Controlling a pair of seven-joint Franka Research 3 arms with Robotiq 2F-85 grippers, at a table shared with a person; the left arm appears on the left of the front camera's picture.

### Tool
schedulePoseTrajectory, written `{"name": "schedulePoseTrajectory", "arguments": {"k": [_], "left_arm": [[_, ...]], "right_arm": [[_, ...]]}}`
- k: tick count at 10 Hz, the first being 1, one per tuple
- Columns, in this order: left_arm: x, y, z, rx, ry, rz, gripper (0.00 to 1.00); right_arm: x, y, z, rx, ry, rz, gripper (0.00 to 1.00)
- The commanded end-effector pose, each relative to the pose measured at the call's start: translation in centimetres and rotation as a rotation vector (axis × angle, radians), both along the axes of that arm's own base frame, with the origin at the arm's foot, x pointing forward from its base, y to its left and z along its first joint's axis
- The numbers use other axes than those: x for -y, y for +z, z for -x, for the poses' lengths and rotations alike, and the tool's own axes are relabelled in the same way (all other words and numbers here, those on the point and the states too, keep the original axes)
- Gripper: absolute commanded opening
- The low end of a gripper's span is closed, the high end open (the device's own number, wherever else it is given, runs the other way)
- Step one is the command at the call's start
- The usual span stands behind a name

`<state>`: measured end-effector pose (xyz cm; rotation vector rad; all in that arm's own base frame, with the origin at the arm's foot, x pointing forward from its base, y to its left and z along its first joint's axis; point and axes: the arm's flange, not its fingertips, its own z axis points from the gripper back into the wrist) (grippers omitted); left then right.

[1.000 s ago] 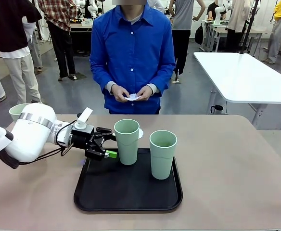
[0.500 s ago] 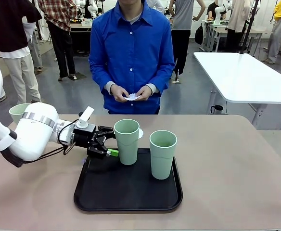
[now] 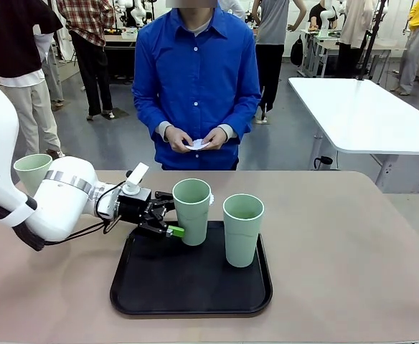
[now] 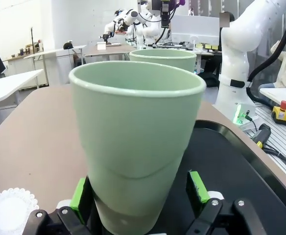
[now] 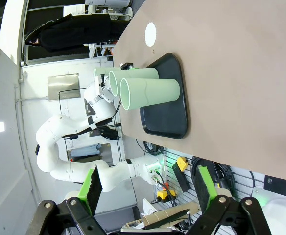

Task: Place coasters on the table and set cups on them.
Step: Take one Reusable plastic cup from the Flat Tray and place it on a coaster set by the human.

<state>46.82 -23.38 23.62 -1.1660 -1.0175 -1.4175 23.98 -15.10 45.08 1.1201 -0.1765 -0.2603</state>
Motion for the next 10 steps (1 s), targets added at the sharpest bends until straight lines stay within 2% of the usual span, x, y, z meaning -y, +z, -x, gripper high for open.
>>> {"name": "schedulePoseTrajectory", "arguments": {"k": [1, 10], "left_arm": [[1.2, -0.6, -0.3, 0.037, -0.01, 0.035, 1.0], [3.8, -1.2, -1.2, 0.033, -0.038, 0.052, 1.0]], "right_arm": [[0.0, 0.0, -0.1, 0.013, 0.004, -0.011, 1.0], [0.0, 0.0, -0.1, 0.013, 0.004, -0.011, 1.0]]}}
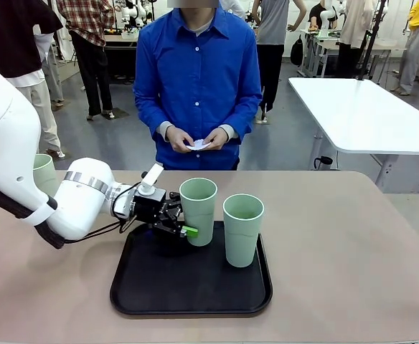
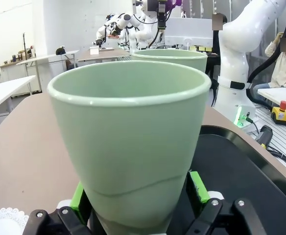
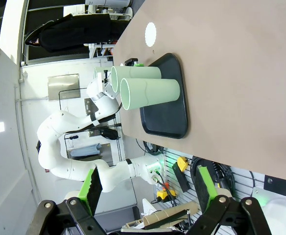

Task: Place coasters on the table and set cups on them.
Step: Take one Reusable plastic cup from the Flat Tray and place it on a coaster set by the human.

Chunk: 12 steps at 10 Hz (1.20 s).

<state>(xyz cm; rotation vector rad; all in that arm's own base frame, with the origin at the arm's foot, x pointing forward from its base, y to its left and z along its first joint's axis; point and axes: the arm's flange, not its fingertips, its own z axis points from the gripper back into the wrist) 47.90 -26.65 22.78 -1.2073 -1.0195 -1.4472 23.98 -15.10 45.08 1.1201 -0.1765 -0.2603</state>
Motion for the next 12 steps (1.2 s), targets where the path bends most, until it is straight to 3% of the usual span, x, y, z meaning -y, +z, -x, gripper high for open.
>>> {"name": "schedulePoseTrajectory", "arguments": {"k": [1, 2, 3, 4, 6, 10, 12], "left_arm": [[0.5, -0.4, -0.2, 0.026, 0.003, 0.033, 0.95], [0.5, -0.4, -0.2, 0.02, -0.009, 0.041, 0.41], [0.5, -0.4, -0.2, 0.017, -0.008, 0.043, 0.36], [0.4, -0.2, -0.1, 0.017, -0.007, 0.041, 0.0], [0.3, 1.0, 0.4, -0.015, 0.029, -0.018, 0.0], [-1.3, 12.7, 0.4, -0.071, 0.145, -0.169, 0.0], [-1.8, 15.8, -0.3, -0.047, 0.152, -0.146, 0.0]], "right_arm": [[0.0, 0.0, -0.1, 0.013, 0.004, -0.011, 1.0], [0.0, 0.0, -0.1, 0.013, 0.004, -0.011, 1.0], [0.0, 0.0, -0.1, 0.013, 0.004, -0.011, 1.0], [0.0, 0.0, -0.1, 0.013, 0.004, -0.011, 1.0], [0.0, 0.0, -0.1, 0.013, 0.004, -0.011, 1.0], [0.0, 0.0, -0.1, 0.013, 0.004, -0.011, 1.0], [0.0, 0.0, -0.1, 0.013, 0.004, -0.011, 1.0]]}}
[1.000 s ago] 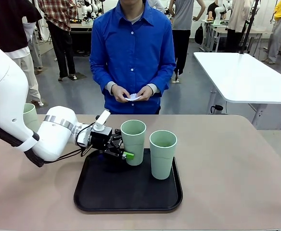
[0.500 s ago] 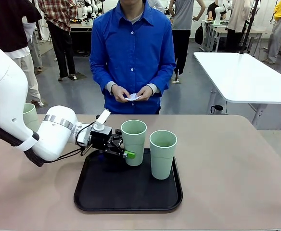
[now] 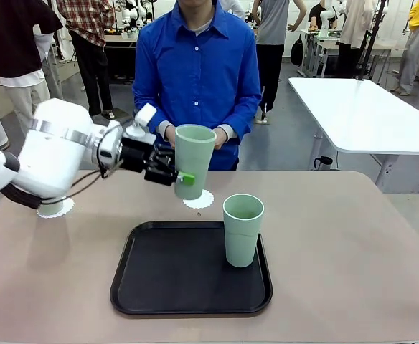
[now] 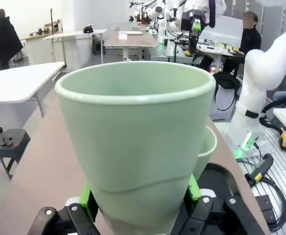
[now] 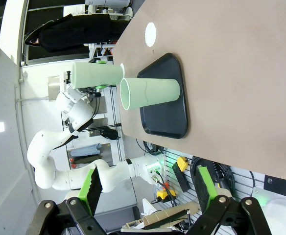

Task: Place coasters on the table and set cups on them.
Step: Take one Reusable plastic cup from the Flat Tray and place it on a coaster set by the human.

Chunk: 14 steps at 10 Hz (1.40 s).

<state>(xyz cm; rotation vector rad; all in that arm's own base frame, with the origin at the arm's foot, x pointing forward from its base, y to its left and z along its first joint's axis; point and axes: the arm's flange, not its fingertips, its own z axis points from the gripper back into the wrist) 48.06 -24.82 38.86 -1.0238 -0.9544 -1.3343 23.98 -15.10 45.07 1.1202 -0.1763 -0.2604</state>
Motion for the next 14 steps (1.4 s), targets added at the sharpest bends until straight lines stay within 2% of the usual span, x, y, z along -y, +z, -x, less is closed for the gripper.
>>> {"name": "schedulePoseTrajectory", "arguments": {"k": [1, 2, 3, 4, 5, 7, 9, 11, 14], "left_arm": [[0.0, 0.4, -0.1, 0.005, -0.025, 0.006, 0.0], [-0.2, 0.8, 0.4, 0.048, -0.053, 0.005, 0.0], [-0.1, 1.2, 0.0, 0.009, -0.001, 0.001, 0.0], [-0.1, 1.2, 0.0, 0.009, -0.001, 0.001, 0.0], [-0.1, 1.3, 0.1, 0.018, -0.013, 0.004, 0.84], [-0.3, -0.6, -5.3, 0.034, -0.044, 0.091, 0.84], [0.0, -2.3, -9.9, 0.003, 0.022, 0.108, 0.84], [0.2, -3.5, -14.0, -0.007, 0.021, 0.111, 0.84], [0.9, -4.6, -16.1, 0.008, -0.027, 0.115, 0.84]], "right_arm": [[0.0, 0.0, -0.1, 0.013, 0.004, -0.011, 1.0], [0.0, 0.0, -0.1, 0.013, 0.004, -0.011, 1.0], [0.0, 0.0, -0.1, 0.013, 0.004, -0.011, 1.0], [0.0, 0.0, -0.1, 0.013, 0.004, -0.011, 1.0], [0.0, 0.0, -0.1, 0.013, 0.004, -0.011, 1.0], [0.0, 0.0, -0.1, 0.013, 0.004, -0.011, 1.0], [0.0, 0.0, -0.1, 0.013, 0.004, -0.011, 1.0], [0.0, 0.0, -0.1, 0.013, 0.004, -0.011, 1.0], [0.0, 0.0, -0.1, 0.013, 0.004, -0.011, 1.0]]}}
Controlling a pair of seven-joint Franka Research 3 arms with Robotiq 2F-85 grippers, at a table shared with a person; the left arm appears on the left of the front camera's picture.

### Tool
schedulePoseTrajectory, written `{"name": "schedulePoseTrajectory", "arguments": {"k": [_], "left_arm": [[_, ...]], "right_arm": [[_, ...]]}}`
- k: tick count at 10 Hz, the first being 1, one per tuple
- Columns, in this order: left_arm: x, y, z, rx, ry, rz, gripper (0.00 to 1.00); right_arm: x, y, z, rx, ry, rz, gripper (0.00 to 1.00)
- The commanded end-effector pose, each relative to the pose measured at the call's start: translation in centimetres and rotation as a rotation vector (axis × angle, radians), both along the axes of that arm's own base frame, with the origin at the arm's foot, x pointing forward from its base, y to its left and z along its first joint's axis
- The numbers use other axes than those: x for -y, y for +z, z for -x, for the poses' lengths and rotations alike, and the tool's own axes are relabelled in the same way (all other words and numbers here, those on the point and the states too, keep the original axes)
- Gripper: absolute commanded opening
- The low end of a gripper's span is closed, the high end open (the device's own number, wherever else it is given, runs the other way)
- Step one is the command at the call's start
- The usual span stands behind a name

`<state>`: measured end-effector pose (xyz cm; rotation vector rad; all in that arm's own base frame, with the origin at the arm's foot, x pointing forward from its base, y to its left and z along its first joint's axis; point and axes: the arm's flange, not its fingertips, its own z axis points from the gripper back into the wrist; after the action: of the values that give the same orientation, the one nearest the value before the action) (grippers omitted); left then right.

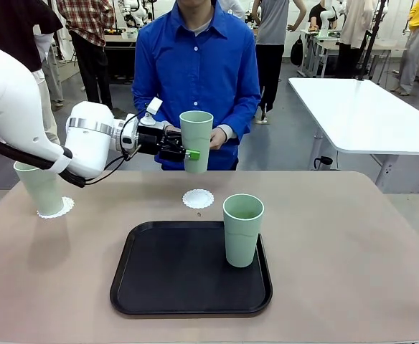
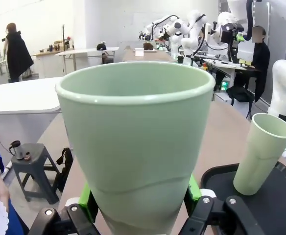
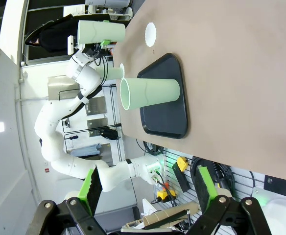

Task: Place coasters on the table and set cups on them.
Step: Take one Reusable plastic cup from the Flat Tray and place it on a coaster set by the human.

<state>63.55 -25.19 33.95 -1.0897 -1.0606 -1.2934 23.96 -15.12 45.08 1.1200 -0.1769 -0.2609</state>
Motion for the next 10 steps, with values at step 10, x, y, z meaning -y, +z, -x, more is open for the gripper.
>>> {"name": "schedulePoseTrajectory", "arguments": {"k": [10], "left_arm": [[-1.2, -4.1, -0.7, 0.024, -0.037, -0.011, 0.84]], "right_arm": [[0.0, 0.0, -0.1, 0.013, 0.005, -0.011, 1.0]]}}
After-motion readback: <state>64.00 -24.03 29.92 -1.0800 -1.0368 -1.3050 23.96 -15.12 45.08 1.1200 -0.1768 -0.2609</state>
